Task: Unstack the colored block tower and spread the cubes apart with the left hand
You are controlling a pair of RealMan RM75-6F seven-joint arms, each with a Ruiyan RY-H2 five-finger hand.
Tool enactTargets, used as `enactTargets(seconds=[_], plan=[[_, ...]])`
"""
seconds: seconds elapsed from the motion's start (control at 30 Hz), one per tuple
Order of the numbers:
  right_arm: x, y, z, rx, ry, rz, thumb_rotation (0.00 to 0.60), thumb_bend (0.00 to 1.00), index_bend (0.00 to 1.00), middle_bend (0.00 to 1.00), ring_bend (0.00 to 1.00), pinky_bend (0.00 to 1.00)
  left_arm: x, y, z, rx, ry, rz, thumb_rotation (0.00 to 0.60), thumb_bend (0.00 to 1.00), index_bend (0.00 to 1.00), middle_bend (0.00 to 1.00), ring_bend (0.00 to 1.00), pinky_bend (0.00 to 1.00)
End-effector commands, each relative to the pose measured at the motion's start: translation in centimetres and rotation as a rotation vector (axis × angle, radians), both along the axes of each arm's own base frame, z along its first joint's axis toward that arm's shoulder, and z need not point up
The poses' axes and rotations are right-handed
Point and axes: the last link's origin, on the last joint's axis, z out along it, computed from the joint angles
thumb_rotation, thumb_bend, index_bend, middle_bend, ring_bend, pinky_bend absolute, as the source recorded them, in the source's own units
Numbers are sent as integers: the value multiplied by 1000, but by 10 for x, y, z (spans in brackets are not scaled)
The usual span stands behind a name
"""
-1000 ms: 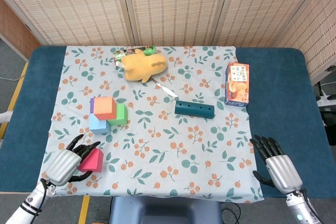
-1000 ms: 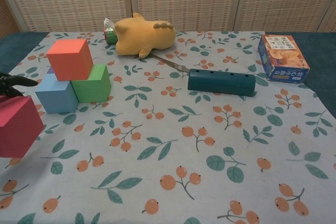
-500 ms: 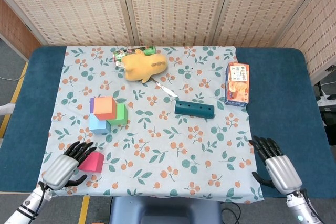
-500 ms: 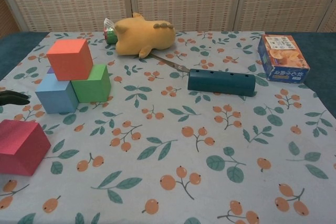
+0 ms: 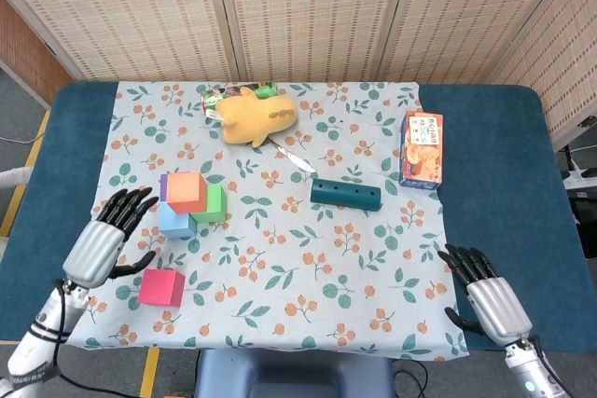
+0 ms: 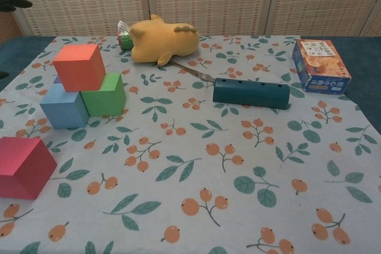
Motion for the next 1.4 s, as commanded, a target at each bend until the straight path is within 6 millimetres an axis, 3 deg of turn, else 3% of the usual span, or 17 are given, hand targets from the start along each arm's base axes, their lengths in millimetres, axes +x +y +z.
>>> enactTargets(seconds=[0.03, 0.23, 0.43, 0.57, 0.73, 0.83, 0.93, 1.2, 1.4], plan=[[0, -1, 1, -13, 0, -3, 600, 186, 0, 0, 0, 0, 23, 57, -9, -81, -2, 78, 600, 323, 0, 0, 0, 24], [-1, -4, 3, -29, -5, -9, 600, 187, 0, 0, 0, 0, 39, 96, -35, -146, 74, 89, 600, 325, 0, 0, 0, 15], [-2, -4, 4, -31, -12, -6, 600, 186, 0, 0, 0, 0, 45, 117, -49, -171, 85, 114, 600, 323, 0, 0, 0, 9], [-2, -6, 7, -33, -17, -6, 600, 186, 0, 0, 0, 0, 41, 118, -51, -215, 112, 142, 600, 322, 0, 0, 16, 9], [-2, -5, 7, -33, -18, -5, 600, 186, 0, 0, 0, 0, 40, 117, -51, -219, 121, 148, 600, 313, 0, 24, 146, 9], [-1, -3, 6, -23, -16, 0, 600, 185, 0, 0, 0, 0, 39, 117, -52, -249, 91, 185, 600, 310, 1, 225, 297, 8], [0, -2, 6, -20, -15, 2, 600, 186, 0, 0, 0, 0, 40, 117, -51, -238, 90, 183, 600, 311, 25, 327, 365, 5], [1, 0, 6, -13, -17, 6, 600, 186, 0, 0, 0, 0, 46, 113, -48, -217, 83, 163, 600, 312, 102, 410, 443, 24], [2, 1, 6, -11, -20, 8, 600, 186, 0, 0, 0, 0, 67, 94, -42, -190, 27, 59, 600, 314, 113, 411, 446, 39]])
